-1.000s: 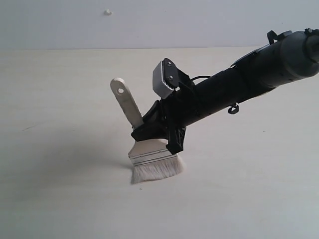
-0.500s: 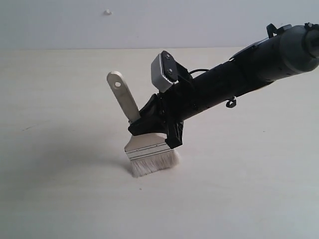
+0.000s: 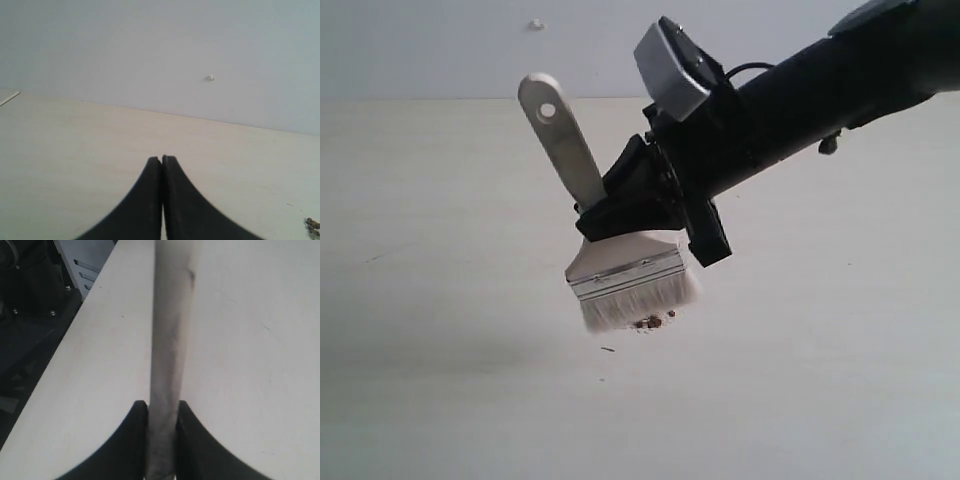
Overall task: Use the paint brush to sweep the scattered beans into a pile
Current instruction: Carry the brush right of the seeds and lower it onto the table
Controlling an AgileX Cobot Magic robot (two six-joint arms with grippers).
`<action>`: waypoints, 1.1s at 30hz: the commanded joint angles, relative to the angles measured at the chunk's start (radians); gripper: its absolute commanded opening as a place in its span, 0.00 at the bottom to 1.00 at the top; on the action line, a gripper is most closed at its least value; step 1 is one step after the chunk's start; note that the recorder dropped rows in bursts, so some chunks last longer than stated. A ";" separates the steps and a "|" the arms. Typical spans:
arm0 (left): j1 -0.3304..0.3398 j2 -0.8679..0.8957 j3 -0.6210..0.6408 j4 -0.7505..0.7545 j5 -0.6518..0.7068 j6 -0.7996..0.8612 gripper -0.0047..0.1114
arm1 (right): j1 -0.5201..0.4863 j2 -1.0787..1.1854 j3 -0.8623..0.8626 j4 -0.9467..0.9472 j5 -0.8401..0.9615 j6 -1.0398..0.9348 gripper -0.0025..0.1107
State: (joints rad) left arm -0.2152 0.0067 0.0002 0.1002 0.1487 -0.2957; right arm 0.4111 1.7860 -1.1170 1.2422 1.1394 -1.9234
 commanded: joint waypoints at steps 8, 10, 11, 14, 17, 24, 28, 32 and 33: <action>-0.005 -0.007 0.000 -0.004 -0.004 0.006 0.04 | -0.007 -0.277 -0.007 -0.159 -0.195 0.379 0.02; -0.005 -0.007 0.000 -0.004 -0.004 0.006 0.04 | -0.007 -0.312 -0.007 -0.222 -0.286 0.499 0.02; -0.005 -0.007 0.000 -0.004 -0.004 0.006 0.04 | -0.007 -0.329 -0.007 -0.261 -0.323 0.567 0.02; -0.005 -0.007 0.000 -0.004 -0.004 0.006 0.04 | -0.007 -0.365 -0.007 -0.373 -0.393 0.751 0.02; -0.005 -0.007 0.000 -0.004 -0.004 0.006 0.04 | -0.007 -0.379 -0.007 -0.470 -0.424 0.947 0.02; -0.008 -0.007 0.000 -0.004 -0.004 0.006 0.04 | -0.095 -0.336 -0.007 -0.601 -0.424 1.220 0.02; -0.008 -0.007 0.000 -0.004 -0.004 0.006 0.04 | -0.230 -0.274 -0.007 -0.608 -0.406 1.310 0.02; -0.008 -0.007 0.000 -0.004 -0.004 0.006 0.04 | -0.303 -0.196 -0.007 -0.608 -0.348 1.326 0.02; -0.008 -0.007 0.000 -0.004 -0.004 0.006 0.04 | -0.315 -0.169 -0.007 -0.608 -0.337 1.327 0.02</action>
State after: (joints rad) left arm -0.2152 0.0067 0.0002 0.1002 0.1487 -0.2957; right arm 0.1291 1.5660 -1.1170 0.6354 0.7633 -0.6087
